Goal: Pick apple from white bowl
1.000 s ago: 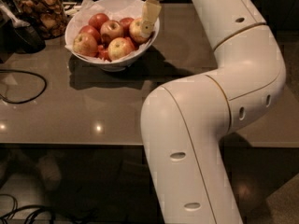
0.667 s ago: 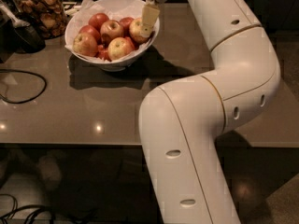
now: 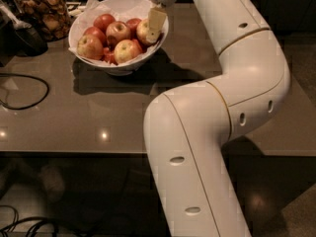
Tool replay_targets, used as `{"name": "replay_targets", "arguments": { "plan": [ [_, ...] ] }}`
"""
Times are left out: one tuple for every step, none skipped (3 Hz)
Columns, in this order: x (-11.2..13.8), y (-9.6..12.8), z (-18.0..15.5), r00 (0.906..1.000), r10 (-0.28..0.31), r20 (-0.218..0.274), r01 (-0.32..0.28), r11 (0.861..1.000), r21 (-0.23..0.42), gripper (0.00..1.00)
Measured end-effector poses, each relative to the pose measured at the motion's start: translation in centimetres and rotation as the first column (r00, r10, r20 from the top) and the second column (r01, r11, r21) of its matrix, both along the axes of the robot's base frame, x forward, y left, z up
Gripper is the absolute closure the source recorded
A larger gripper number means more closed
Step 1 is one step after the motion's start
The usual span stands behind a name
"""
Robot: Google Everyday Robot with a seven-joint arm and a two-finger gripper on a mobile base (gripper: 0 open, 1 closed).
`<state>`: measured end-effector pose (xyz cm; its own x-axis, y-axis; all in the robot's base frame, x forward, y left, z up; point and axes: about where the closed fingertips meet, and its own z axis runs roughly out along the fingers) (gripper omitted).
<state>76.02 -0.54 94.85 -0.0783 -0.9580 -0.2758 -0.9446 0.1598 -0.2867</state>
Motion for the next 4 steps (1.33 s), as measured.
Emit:
{"name": "replay_targets", "arguments": {
  "plan": [
    [0.02,0.25,-0.37,1.0000,0.006,-0.008,-0.006,1.000,-0.001,0.26],
    [0.03,0.58,-0.60,0.9998,0.013,-0.013,-0.013,1.000,-0.003,0.27],
    [0.04,0.86,-0.78,0.9997,0.018,-0.016,-0.019,1.000,-0.006,0.27],
    [0.05,1.22,-1.25,0.9993,0.025,-0.026,-0.026,1.000,-0.009,0.28]
  ]
}}
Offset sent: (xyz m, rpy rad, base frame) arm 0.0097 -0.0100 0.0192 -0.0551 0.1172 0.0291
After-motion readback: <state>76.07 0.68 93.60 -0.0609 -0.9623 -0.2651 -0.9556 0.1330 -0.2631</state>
